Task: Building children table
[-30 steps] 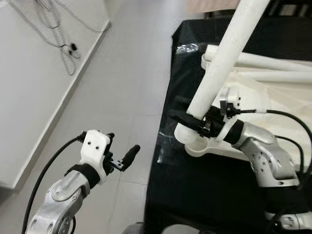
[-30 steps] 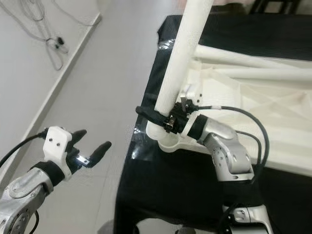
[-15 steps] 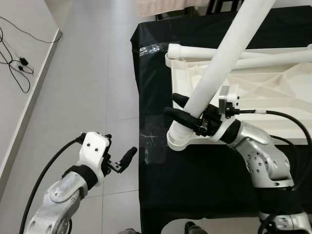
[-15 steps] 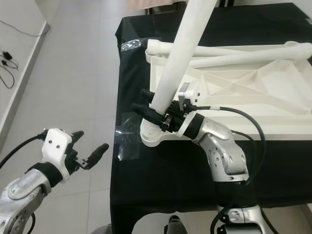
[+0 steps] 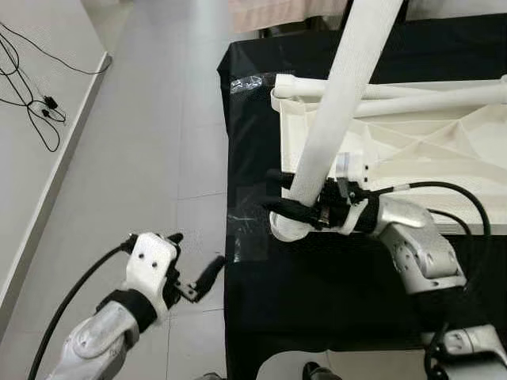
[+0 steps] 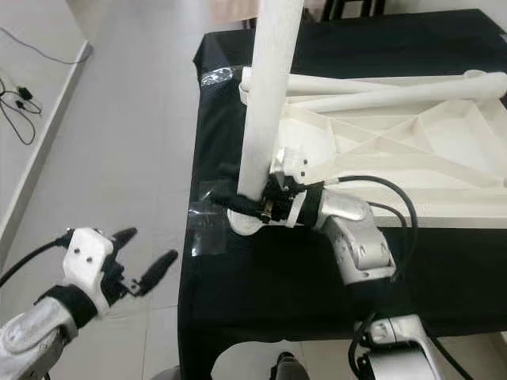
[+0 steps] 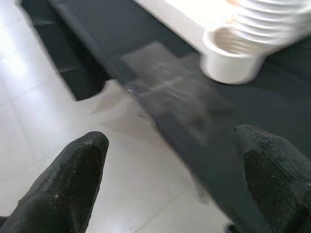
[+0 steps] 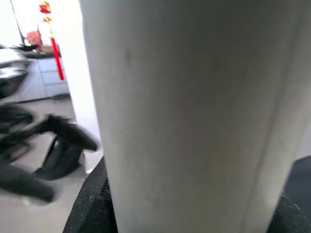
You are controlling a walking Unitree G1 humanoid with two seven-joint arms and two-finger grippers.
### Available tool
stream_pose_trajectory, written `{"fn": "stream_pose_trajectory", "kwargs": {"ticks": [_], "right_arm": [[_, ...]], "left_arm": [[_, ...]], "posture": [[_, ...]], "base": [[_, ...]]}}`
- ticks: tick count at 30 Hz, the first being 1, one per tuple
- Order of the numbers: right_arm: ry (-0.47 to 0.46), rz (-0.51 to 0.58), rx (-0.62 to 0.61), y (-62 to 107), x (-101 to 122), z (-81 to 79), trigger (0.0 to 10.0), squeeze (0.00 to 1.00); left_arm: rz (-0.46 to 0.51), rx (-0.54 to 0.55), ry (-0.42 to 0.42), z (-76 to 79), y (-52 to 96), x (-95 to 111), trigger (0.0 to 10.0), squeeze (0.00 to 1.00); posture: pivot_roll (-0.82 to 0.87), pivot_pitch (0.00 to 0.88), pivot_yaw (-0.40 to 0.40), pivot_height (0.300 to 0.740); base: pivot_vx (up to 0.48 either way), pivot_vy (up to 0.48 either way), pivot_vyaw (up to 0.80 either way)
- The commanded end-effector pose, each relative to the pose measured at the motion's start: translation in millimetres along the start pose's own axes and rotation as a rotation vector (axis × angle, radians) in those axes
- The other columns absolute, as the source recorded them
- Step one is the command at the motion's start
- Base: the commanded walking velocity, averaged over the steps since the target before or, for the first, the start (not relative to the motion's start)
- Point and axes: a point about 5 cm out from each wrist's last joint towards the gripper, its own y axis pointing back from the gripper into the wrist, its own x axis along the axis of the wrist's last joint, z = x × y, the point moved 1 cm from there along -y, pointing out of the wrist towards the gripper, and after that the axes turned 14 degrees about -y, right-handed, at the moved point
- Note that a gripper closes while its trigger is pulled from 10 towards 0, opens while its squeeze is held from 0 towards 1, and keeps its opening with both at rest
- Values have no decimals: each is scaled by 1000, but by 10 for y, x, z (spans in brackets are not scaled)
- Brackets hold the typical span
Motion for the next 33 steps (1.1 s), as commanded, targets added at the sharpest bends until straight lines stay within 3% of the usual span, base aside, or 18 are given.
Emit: {"fn": "stream_pose_trajectory", "kwargs": {"ticks": [1, 8, 14, 26, 33], "right_arm": [[21, -15, 24, -58, -29, -16, 10000, 0], [34, 0, 28, -124, 30, 89, 10000, 0], [33, -10, 82, -137, 8, 82, 10000, 0], [-21, -96, 215, -126, -164, 10, 10000, 0], [-2, -177, 342, -245, -131, 37, 10000, 0]], "left_arm": [[-29, -28, -31, 37, 54, -26, 10000, 0], [-44, -130, -5, 298, 211, -2, 10000, 0], [-52, -178, 37, 386, 251, 7, 10000, 0], [-45, -193, 6, 403, 287, 43, 10000, 0], [-41, -201, 2, 404, 302, 58, 10000, 0]], "posture": [[56, 220, 104, 740], [77, 253, 104, 740], [76, 266, 103, 740], [89, 282, 109, 740], [102, 291, 110, 740]], "base": [[0, 0, 0], [0, 0, 0], [0, 0, 0], [0, 0, 0], [0, 0, 0]]}}
